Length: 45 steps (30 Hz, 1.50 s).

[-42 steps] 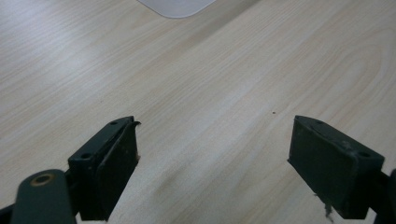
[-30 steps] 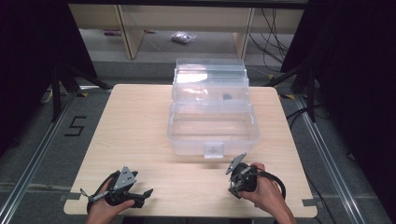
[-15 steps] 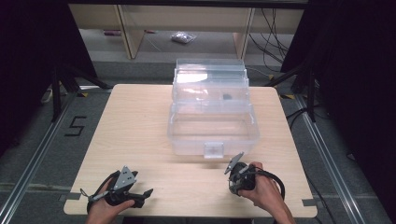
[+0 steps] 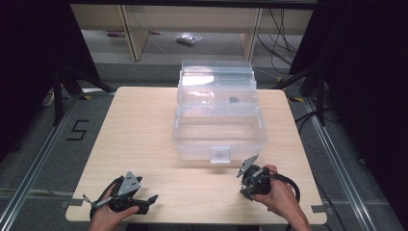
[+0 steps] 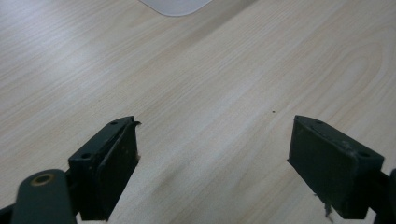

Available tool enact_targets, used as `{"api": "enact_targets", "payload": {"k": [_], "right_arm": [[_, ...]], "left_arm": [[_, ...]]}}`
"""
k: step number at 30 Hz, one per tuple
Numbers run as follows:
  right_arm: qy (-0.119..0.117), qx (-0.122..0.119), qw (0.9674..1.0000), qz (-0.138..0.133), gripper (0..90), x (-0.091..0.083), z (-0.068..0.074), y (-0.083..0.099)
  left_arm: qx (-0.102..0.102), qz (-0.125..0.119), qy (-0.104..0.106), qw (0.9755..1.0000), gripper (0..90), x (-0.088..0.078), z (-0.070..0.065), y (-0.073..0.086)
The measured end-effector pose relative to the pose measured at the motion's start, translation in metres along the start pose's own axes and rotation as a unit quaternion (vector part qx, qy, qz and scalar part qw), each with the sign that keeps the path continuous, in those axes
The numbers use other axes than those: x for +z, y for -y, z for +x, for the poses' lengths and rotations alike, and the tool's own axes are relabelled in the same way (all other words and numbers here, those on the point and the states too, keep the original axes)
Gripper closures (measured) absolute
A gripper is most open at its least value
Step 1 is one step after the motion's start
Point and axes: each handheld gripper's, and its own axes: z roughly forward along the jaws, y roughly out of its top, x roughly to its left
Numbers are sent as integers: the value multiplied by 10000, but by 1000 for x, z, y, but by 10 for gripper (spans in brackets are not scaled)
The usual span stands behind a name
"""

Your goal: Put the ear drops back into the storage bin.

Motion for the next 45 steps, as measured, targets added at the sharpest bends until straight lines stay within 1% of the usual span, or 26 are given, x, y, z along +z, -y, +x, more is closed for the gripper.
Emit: {"api": "enact_targets", "payload": {"k": [1, 2, 4, 6, 11, 12, 13, 14, 16, 21, 23, 25, 27, 28, 30, 31, 33, 34, 36, 37, 39, 41, 42, 43, 44, 45], "right_arm": [[-9, -46, 10000, -15, 602, -1, -2, -1], [9, 10, 10000, 17, 602, -3, -2, -1], [-5, -20, 10000, 18, 602, -6, -4, -2], [1, -70, 10000, -43, 602, -10, -9, -3], [29, 6, 10000, -51, 602, -20, -16, -7], [38, -25, 10000, -60, 602, -22, -18, -8], [13, -62, 10000, -66, 602, -24, -20, -9], [12, -14, 10000, -65, 602, -25, -21, -9], [23, -25, 10000, -70, 602, -29, -26, -11], [47, 31, 10000, -24, 602, -39, -33, -16], [55, 13, 10000, 13, 602, -43, -36, -18], [85, -23, 10000, 23, 602, -47, -38, -20], [97, 55, 9999, 40, 602, -50, -40, -22], [95, 4, 10000, 14, 603, -52, -42, -23], [104, 17, 9999, 26, 602, -56, -44, -24], [96, -45, 9999, -7, 602, -57, -46, -25], [121, -7, 9999, -19, 602, -61, -48, -27], [78, -36, 10000, -42, 603, -63, -50, -28], [86, -48, 9999, -67, 603, -67, -54, -29], [98, 12, 9999, -39, 603, -69, -54, -30], [97, -5, 10000, -19, 603, -71, -56, -32], [55, 47, 10000, -35, 602, -72, -58, -33], [74, 5, 10000, -42, 603, -73, -60, -34], [63, 44, 10000, -25, 602, -73, -60, -35], [49, -9, 10000, -32, 603, -73, -62, -36], [56, 53, 10000, -24, 603, -73, -62, -36]], "left_arm": [[-10, -6, 8, 10000, 152, 0, 0, 0], [0, -5, 3, 10000, 152, 0, 0, 0], [-12, -19, 44, 10000, 152, -1, 0, 0], [-30, -29, 39, 10000, 151, -1, 0, 0], [-27, -32, 35, 10000, 151, 0, -1, 0], [2, -14, -21, 10000, 151, 0, 0, 0], [-22, -30, 0, 10000, 152, 0, 0, 0], [-18, -17, 17, 10000, 151, 0, 0, 0], [19, 23, 0, 10000, 151, 0, 1, 0], [-15, -12, 4, 10000, 151, 0, 0, 0], [11, 4, 40, 10000, 151, -1, 0, 0], [-21, -18, 22, 10000, 151, 0, 0, 0], [7, 8, -9, 10000, 151, 0, 1, 0], [8, 9, -7, 10000, 152, 0, 0, 1], [7, 11, -6, 10000, 151, 0, 1, 0], [3, 15, -9, 10000, 151, 0, 1, 0], [-67, -47, 35, 10000, 151, 1, -1, 1], [13, 18, -9, 10000, 151, 0, 1, 0], [-16, -12, -2, 10000, 151, 0, 0, 0], [-7, -6, -5, 10000, 152, 0, 0, 0], [12, 12, -10, 10000, 152, 0, 1, 0], [29, 86, 38, 10000, 152, -1, 2, 0], [7, 16, -2, 10000, 152, 0, 1, 0], [23, 16, -14, 10000, 151, 0, 1, 0], [16, 12, -9, 10000, 152, 0, 1, 0], [13, 12, -11, 10000, 151, 0, 1, 0]]}}
